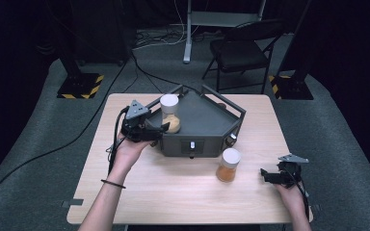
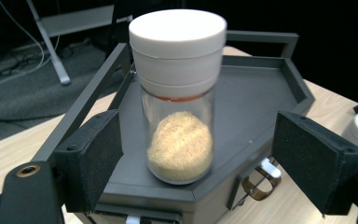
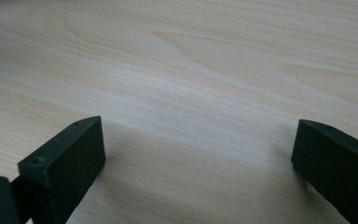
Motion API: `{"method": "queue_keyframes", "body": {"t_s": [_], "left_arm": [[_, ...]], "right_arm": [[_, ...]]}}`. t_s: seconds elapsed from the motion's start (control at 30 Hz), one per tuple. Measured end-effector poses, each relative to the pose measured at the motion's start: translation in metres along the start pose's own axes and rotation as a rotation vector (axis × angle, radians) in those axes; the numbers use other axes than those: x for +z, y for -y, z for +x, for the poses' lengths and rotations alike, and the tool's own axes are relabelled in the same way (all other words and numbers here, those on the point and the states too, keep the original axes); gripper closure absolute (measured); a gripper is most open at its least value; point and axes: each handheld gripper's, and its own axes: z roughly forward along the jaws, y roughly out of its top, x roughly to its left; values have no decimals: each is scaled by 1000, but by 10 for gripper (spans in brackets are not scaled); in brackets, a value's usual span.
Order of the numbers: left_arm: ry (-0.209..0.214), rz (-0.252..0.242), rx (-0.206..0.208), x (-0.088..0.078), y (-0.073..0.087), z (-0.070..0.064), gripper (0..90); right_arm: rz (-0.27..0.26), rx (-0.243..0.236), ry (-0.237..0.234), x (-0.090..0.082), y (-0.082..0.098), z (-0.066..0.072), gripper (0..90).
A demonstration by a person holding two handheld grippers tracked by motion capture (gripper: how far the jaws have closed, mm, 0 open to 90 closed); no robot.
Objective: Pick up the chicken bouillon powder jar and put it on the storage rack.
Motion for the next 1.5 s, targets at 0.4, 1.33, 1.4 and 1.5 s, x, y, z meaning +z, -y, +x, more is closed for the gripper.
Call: {"method": "queue_keyframes", "body": {"t_s": [0.4, 1.33, 1.4, 1.5], "left_arm": [[22, 16, 2, -30, 40, -4, 94], [-60, 98, -109, -52, 144, 22, 97], [-68, 113, -119, -50, 148, 24, 98], [-70, 136, -141, -46, 153, 28, 98]], "right_arm": [[0, 0, 0, 0, 0, 0, 18], [0, 1, 1, 0, 0, 0, 17], [-1, 1, 1, 0, 0, 0, 18], [0, 1, 1, 0, 0, 0, 17]]}}
